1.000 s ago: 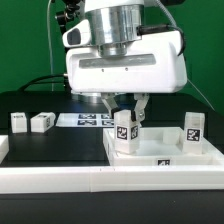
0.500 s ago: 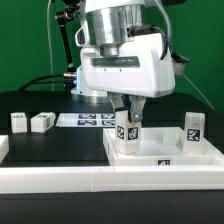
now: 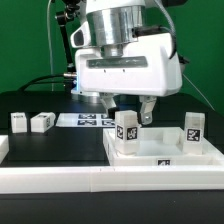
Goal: Assemble square table
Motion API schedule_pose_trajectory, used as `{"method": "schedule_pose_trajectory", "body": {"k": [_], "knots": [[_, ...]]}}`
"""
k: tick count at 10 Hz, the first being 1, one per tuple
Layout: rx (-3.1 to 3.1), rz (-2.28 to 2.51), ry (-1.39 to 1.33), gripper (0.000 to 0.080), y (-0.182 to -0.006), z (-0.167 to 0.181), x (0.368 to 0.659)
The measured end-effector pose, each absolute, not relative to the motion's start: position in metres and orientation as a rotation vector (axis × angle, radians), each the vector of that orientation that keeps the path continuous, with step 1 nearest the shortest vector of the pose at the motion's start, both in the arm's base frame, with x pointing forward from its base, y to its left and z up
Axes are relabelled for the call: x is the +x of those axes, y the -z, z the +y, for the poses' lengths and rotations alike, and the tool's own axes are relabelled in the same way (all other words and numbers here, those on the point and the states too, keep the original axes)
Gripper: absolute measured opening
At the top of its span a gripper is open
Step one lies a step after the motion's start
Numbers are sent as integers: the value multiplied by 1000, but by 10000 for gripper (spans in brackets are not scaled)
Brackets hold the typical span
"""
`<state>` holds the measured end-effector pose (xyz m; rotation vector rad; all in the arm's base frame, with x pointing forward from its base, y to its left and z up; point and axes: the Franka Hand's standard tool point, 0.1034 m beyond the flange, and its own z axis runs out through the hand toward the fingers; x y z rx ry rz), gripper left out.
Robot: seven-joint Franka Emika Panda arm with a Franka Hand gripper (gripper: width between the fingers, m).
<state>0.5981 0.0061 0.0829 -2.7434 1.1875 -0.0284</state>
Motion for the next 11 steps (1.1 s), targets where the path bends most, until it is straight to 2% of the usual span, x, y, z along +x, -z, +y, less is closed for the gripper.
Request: {"method": "schedule_pose_trajectory", "body": {"k": [5,11], "knots": [[-2924,665,74,649,-83,5,598],[-3068,-310,132,649,-84,2,601]]}}
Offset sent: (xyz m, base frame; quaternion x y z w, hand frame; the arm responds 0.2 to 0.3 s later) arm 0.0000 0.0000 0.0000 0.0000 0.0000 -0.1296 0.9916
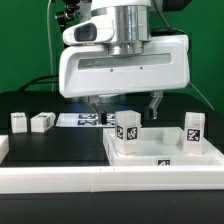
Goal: Assemble square table
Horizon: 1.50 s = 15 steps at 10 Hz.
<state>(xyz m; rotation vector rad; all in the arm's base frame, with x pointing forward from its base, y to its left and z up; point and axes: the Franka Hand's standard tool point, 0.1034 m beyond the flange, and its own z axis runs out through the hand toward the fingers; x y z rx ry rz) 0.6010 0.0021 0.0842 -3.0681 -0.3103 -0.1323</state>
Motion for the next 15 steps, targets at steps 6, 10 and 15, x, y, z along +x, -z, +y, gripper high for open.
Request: {"method": "schedule_pose_trajectory", "body": {"k": [6,10,15], "knots": [[-3058,-410,133,417,-83,2,601],[-3072,-152,126,290,-83,2,600],[-2977,645,93,290,-82,0,598]]}}
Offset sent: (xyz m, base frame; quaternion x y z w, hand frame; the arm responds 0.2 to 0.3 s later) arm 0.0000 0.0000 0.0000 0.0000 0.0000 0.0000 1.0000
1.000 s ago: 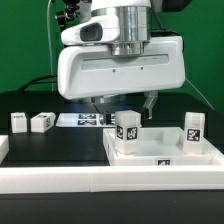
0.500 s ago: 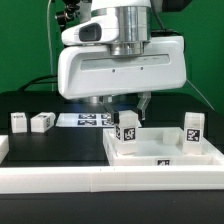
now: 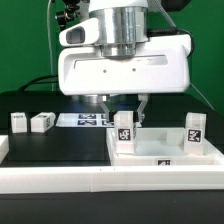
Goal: Assemble square table
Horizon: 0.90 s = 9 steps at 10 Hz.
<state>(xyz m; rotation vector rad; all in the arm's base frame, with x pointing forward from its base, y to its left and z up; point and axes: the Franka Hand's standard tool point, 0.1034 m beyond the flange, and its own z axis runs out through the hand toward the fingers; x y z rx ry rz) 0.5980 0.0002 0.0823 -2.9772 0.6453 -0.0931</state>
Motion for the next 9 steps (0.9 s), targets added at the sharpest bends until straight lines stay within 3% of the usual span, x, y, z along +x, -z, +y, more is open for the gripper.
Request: {"method": "schedule_pose_trajectory", "body": {"k": [9], "knots": [[-2458,1702,36,290,-81,2,598]]}}
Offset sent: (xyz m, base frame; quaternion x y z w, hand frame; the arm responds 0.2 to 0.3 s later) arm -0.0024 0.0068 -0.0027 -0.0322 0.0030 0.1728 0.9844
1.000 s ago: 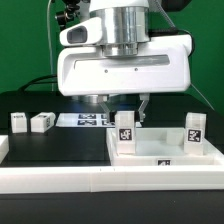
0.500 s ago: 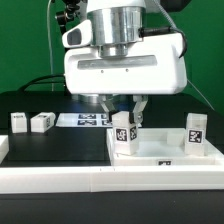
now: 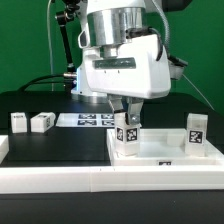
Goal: Assemble square table
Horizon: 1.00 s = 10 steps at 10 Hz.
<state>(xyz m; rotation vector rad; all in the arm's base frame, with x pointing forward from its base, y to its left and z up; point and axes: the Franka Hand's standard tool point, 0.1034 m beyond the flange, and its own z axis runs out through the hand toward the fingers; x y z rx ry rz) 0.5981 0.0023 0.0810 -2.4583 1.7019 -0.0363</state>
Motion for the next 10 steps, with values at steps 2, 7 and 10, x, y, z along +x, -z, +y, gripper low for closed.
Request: {"method": "schedule_pose_trajectory", "body": {"k": [2,7,10], "knots": [[-2436,1730,33,290,-81,3,598],[-2700,1295,64,643,-82,4,600],[-2827,1002,86,649,-82,4,600]]}}
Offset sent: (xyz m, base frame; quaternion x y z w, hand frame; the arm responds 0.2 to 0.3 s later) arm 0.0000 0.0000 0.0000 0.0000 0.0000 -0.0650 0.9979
